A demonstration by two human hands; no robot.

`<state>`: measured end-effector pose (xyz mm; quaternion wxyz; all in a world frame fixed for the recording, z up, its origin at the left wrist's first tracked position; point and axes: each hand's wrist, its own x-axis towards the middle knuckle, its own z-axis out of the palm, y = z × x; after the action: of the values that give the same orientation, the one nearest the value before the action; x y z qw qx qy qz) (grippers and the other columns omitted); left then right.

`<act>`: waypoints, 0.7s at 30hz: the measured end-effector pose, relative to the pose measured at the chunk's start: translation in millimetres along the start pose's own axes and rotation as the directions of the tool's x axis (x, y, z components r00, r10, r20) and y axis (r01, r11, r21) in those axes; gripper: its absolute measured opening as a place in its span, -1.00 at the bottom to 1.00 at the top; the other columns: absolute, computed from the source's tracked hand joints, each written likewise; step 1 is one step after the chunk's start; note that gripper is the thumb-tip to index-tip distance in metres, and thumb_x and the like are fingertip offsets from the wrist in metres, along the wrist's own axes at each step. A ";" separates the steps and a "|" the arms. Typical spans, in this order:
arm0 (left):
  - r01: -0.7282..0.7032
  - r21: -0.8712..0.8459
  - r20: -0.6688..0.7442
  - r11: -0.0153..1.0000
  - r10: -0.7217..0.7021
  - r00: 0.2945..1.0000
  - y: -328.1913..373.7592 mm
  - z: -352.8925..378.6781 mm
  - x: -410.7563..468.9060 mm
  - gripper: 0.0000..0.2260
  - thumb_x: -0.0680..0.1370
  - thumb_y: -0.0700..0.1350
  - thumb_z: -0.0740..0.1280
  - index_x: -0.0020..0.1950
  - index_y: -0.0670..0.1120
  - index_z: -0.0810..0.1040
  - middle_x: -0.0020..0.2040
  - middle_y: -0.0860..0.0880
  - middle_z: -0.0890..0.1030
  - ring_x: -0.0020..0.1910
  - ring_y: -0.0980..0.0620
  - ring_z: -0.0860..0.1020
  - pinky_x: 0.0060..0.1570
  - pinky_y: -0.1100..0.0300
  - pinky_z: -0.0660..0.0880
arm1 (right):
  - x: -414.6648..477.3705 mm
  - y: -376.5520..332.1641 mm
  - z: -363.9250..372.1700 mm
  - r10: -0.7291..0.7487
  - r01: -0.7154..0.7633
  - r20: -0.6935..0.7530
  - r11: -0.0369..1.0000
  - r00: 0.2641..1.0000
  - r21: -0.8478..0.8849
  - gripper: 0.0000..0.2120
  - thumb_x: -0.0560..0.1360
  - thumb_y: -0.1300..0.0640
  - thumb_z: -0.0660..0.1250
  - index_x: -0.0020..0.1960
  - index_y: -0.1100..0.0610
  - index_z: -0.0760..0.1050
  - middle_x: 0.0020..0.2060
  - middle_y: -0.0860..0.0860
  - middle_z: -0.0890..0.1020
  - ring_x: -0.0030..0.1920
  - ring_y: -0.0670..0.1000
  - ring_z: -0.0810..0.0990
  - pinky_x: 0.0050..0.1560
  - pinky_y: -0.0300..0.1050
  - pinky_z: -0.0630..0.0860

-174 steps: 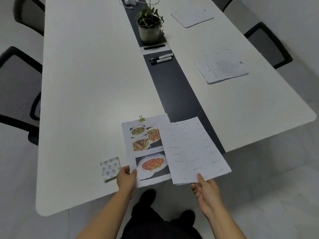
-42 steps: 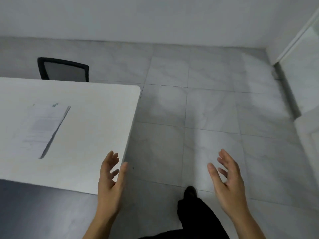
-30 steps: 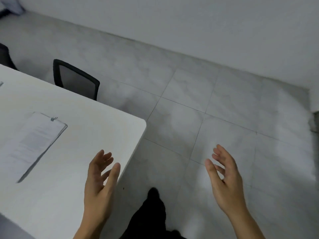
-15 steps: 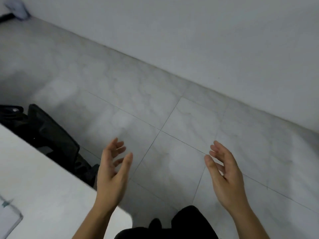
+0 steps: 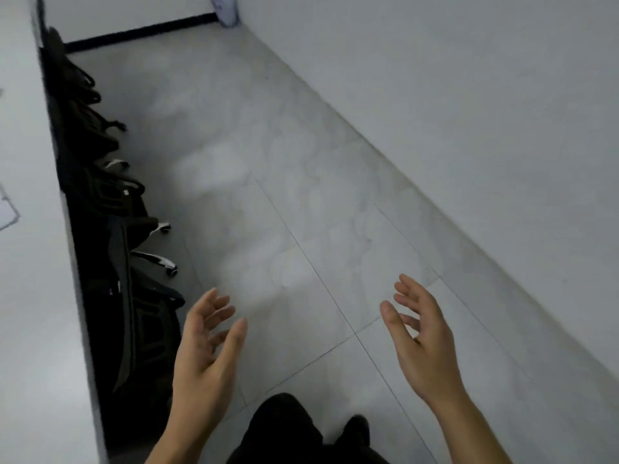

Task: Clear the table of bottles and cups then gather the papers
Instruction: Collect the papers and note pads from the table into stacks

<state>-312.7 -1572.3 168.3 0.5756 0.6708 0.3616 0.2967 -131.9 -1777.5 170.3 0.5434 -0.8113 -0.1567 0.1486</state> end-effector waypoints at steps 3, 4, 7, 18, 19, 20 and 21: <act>0.013 -0.036 -0.151 0.999 -0.018 0.988 1.0 7.2 45.4 -0.55 0.45 0.05 0.39 0.32 0.27 0.41 0.24 0.13 0.57 0.24 0.10 0.55 0.12 0.09 0.48 | 85.8 -21.1 27.7 -0.070 0.071 0.148 0.997 0.987 -0.005 -0.46 0.47 -0.14 0.31 0.43 -0.08 0.37 0.28 -0.26 0.51 0.26 -0.28 0.49 0.15 -0.32 0.47; 0.018 -0.046 -0.198 0.999 -0.027 0.980 -2.9 10.8 61.7 -0.56 0.46 0.01 0.38 0.31 0.28 0.42 0.24 0.12 0.57 0.24 0.09 0.55 0.12 0.07 0.48 | 112.9 -25.0 40.5 -0.088 0.091 0.192 0.996 0.977 -0.011 -0.47 0.48 -0.13 0.32 0.43 -0.09 0.37 0.28 -0.26 0.51 0.27 -0.27 0.49 0.16 -0.30 0.47; 0.034 -0.066 -0.329 0.997 -0.054 0.943 -25.2 21.3 122.3 -0.55 0.45 -0.04 0.37 0.30 0.28 0.43 0.23 0.09 0.58 0.23 0.10 0.56 0.12 0.13 0.51 | 194.1 -31.6 90.1 -0.115 0.132 0.300 0.991 0.947 -0.037 -0.48 0.48 -0.11 0.33 0.42 -0.10 0.37 0.28 -0.24 0.52 0.28 -0.26 0.50 0.21 -0.23 0.50; -0.011 -0.035 -0.398 0.999 -0.004 0.917 17.6 6.9 433.6 -0.51 0.42 0.15 0.36 0.35 0.16 0.42 0.26 0.04 0.56 0.26 0.04 0.55 0.09 0.29 0.50 | 459.5 -137.7 241.4 -0.201 0.226 0.417 0.974 0.887 -0.011 -0.52 0.51 -0.09 0.33 0.41 -0.12 0.37 0.29 -0.27 0.50 0.28 -0.27 0.48 0.21 -0.26 0.47; -0.019 -0.024 -0.392 1.000 0.008 0.920 20.3 4.9 459.7 -0.51 0.42 0.14 0.36 0.35 0.18 0.42 0.26 0.04 0.56 0.26 0.05 0.55 0.09 0.26 0.51 | 480.8 -144.1 254.2 -0.205 0.225 0.406 0.974 0.890 -0.001 -0.51 0.50 -0.10 0.33 0.41 -0.12 0.37 0.30 -0.26 0.49 0.28 -0.27 0.48 0.20 -0.28 0.46; -0.022 -0.014 -0.387 1.000 0.015 0.922 20.4 3.7 486.1 -0.52 0.42 0.14 0.36 0.34 0.19 0.42 0.26 0.04 0.56 0.26 0.05 0.55 0.09 0.21 0.51 | 502.6 -148.4 267.7 -0.204 0.221 0.400 0.975 0.894 0.003 -0.50 0.50 -0.11 0.33 0.41 -0.12 0.37 0.30 -0.26 0.49 0.29 -0.26 0.48 0.20 -0.28 0.46; -0.022 -0.015 -0.387 1.000 0.015 0.922 17.8 3.9 513.7 -0.53 0.42 0.13 0.36 0.33 0.22 0.43 0.27 0.03 0.56 0.26 0.05 0.55 0.10 0.16 0.51 | 525.0 -150.9 282.4 -0.199 0.215 0.400 0.977 0.895 0.004 -0.50 0.50 -0.11 0.33 0.41 -0.13 0.36 0.30 -0.25 0.49 0.29 -0.25 0.48 0.20 -0.28 0.46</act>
<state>-18.1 -1151.2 175.9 0.4965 0.5967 0.4589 0.4322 214.0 -1269.0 170.1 0.4964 -0.7536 -0.3521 0.2485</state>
